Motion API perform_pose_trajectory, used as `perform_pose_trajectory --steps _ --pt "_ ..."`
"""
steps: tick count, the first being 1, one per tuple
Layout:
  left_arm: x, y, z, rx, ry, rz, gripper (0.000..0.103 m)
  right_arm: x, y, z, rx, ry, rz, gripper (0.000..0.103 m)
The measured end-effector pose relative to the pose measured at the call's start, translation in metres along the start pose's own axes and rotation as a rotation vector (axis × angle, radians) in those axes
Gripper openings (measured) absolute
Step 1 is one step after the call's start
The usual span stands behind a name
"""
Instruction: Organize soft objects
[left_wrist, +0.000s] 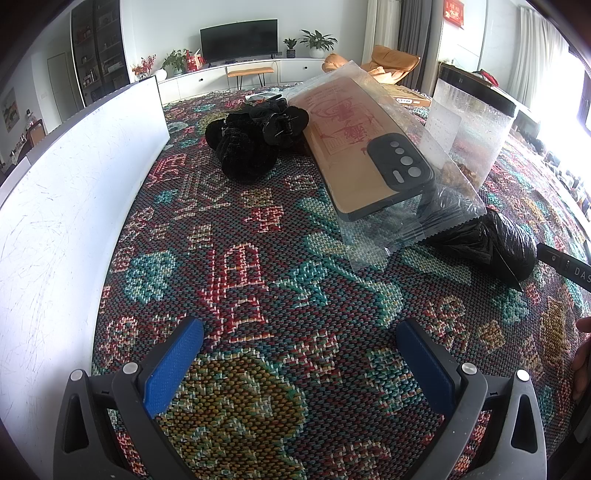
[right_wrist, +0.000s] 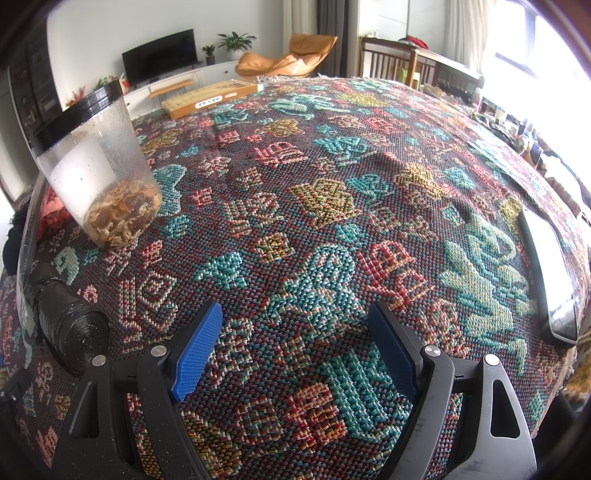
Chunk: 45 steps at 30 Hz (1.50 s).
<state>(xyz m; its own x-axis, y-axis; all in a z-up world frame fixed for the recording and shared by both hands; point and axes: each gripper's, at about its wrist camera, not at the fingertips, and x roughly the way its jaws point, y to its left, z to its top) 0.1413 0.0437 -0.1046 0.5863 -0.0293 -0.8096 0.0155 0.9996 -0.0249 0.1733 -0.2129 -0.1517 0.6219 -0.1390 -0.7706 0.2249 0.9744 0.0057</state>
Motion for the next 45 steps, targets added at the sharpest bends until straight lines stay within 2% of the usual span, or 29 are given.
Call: perform_pose_trajectory --steps 30,33,37,39,41,43,44,45 --pt "0.000 0.001 0.004 -0.015 0.015 -0.002 0.103 0.000 0.000 0.000 0.000 0.000 0.000 0.083" --pt "-0.002 0.012 0.029 -0.068 -0.008 -0.026 0.103 0.000 0.000 0.000 -0.001 0.000 0.000 0.083" --pt "0.004 0.036 0.087 -0.192 -0.029 -0.092 0.103 0.000 0.000 0.000 -0.001 0.000 0.000 0.083" --pt "0.019 0.049 0.118 -0.258 -0.014 -0.113 0.103 0.000 0.000 0.000 -0.001 -0.001 0.000 0.083" --pt "0.039 0.064 0.141 -0.322 0.016 -0.101 0.103 0.000 0.000 0.000 0.000 -0.001 0.000 0.083" --pt "0.055 0.080 0.147 -0.409 0.046 -0.073 0.100 0.000 0.000 0.000 0.000 -0.001 0.001 0.083" --pt "0.057 0.091 0.142 -0.488 0.047 -0.062 0.094 0.000 0.000 0.000 0.000 0.000 0.001 0.083" --pt "0.055 0.100 0.133 -0.573 0.032 -0.087 0.093 0.000 0.000 0.000 0.000 0.000 0.001 0.083"
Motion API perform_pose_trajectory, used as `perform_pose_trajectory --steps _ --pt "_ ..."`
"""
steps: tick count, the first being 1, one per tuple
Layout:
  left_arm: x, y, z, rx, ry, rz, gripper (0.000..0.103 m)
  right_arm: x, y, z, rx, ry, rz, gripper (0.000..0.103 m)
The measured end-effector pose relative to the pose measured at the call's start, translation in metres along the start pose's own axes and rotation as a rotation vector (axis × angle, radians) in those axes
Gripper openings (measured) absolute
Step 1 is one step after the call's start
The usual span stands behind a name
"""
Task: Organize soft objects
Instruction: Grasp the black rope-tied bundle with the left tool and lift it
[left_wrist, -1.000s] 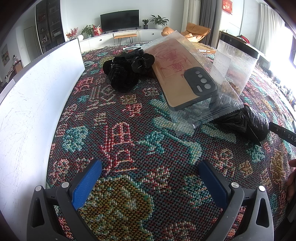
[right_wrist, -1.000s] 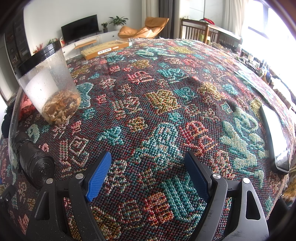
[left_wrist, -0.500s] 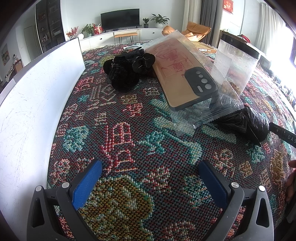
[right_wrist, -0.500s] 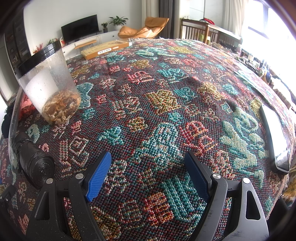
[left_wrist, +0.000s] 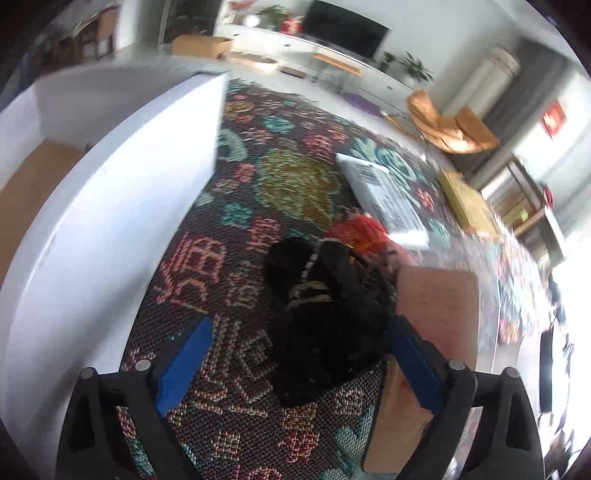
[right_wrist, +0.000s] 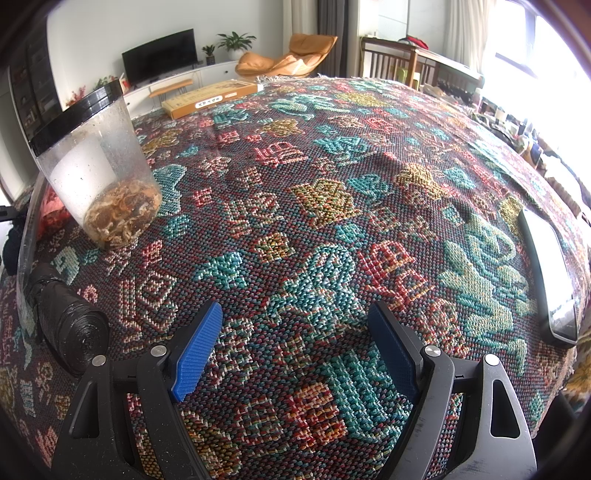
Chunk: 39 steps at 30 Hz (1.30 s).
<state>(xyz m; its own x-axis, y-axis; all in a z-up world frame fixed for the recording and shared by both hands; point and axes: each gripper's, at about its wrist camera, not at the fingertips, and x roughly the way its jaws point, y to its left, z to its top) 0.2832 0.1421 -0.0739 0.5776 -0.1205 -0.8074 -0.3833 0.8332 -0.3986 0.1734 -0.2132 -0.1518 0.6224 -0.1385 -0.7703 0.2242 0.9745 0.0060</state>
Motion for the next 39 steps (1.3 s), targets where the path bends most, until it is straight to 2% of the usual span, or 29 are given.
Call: perform_pose_trajectory --steps 2,3,5,7,10,13,14,15,16,17,18,20,23,26,29,30,31,32,33,35,39 --pt "-0.006 0.015 -0.010 -0.098 -0.041 -0.095 0.093 0.000 0.000 0.000 -0.001 0.000 -0.001 0.083" --pt "-0.006 0.015 -0.013 -0.080 -0.048 -0.078 0.093 0.000 0.000 0.000 -0.002 0.000 -0.002 0.084" --pt "-0.001 0.009 -0.018 0.011 -0.050 0.008 0.094 0.001 0.001 0.000 -0.004 0.001 -0.003 0.084" --pt "0.007 0.007 -0.020 0.059 -0.040 0.024 0.095 0.001 0.001 0.000 -0.004 0.001 -0.001 0.084" --pt "0.019 0.005 -0.013 0.074 -0.036 0.044 0.099 0.001 0.001 0.000 -0.005 0.001 -0.003 0.084" --pt "0.038 -0.016 -0.007 0.215 -0.010 0.156 0.100 0.001 0.001 0.000 -0.004 0.001 -0.003 0.084" --pt "0.043 -0.023 -0.007 0.274 0.004 0.182 0.096 0.001 0.001 0.000 -0.004 0.001 -0.002 0.084" --pt "0.045 -0.029 -0.008 0.330 0.000 0.209 0.073 0.001 0.001 0.000 -0.004 0.001 -0.002 0.084" --pt "0.040 -0.034 -0.011 0.377 -0.011 0.229 0.058 0.001 0.001 0.000 -0.003 0.001 -0.001 0.084" --pt "0.035 -0.036 -0.013 0.392 -0.010 0.206 0.036 0.001 0.001 0.000 -0.004 0.001 -0.002 0.084" --pt "0.029 -0.036 -0.016 0.383 0.000 0.190 0.029 0.001 0.002 0.000 -0.004 0.001 -0.003 0.084" --pt "0.008 -0.031 -0.026 0.375 -0.012 0.191 0.029 0.001 0.001 0.000 -0.004 0.001 -0.003 0.084" --pt "-0.032 -0.024 -0.055 0.424 -0.026 0.175 0.029 0.001 0.001 0.000 -0.005 0.001 -0.003 0.084" --pt "-0.066 -0.015 -0.091 0.480 0.008 0.137 0.029 0.001 0.001 0.000 -0.004 0.001 -0.002 0.084" --pt "-0.085 -0.006 -0.125 0.527 0.060 0.085 0.033 0.001 0.001 0.000 -0.004 0.001 -0.002 0.084" --pt "-0.086 -0.006 -0.135 0.540 0.065 0.073 0.043 0.001 0.001 0.000 -0.004 0.001 -0.002 0.084" --pt "-0.088 -0.005 -0.142 0.555 0.061 0.071 0.054 0.001 0.001 0.000 -0.005 0.001 -0.002 0.084" --pt "-0.088 -0.005 -0.147 0.572 0.048 0.081 0.087 0.001 0.001 0.000 -0.005 0.001 -0.002 0.084" --pt "-0.088 -0.007 -0.153 0.582 0.025 0.101 0.102 0.001 0.001 0.000 -0.004 0.001 -0.002 0.084" --pt "-0.087 -0.009 -0.159 0.606 -0.012 0.130 0.103 0.001 0.001 0.000 -0.004 0.001 -0.001 0.084" --pt "-0.070 -0.011 -0.168 0.636 0.039 0.144 0.103 0.002 0.002 -0.001 -0.003 0.001 0.000 0.084"
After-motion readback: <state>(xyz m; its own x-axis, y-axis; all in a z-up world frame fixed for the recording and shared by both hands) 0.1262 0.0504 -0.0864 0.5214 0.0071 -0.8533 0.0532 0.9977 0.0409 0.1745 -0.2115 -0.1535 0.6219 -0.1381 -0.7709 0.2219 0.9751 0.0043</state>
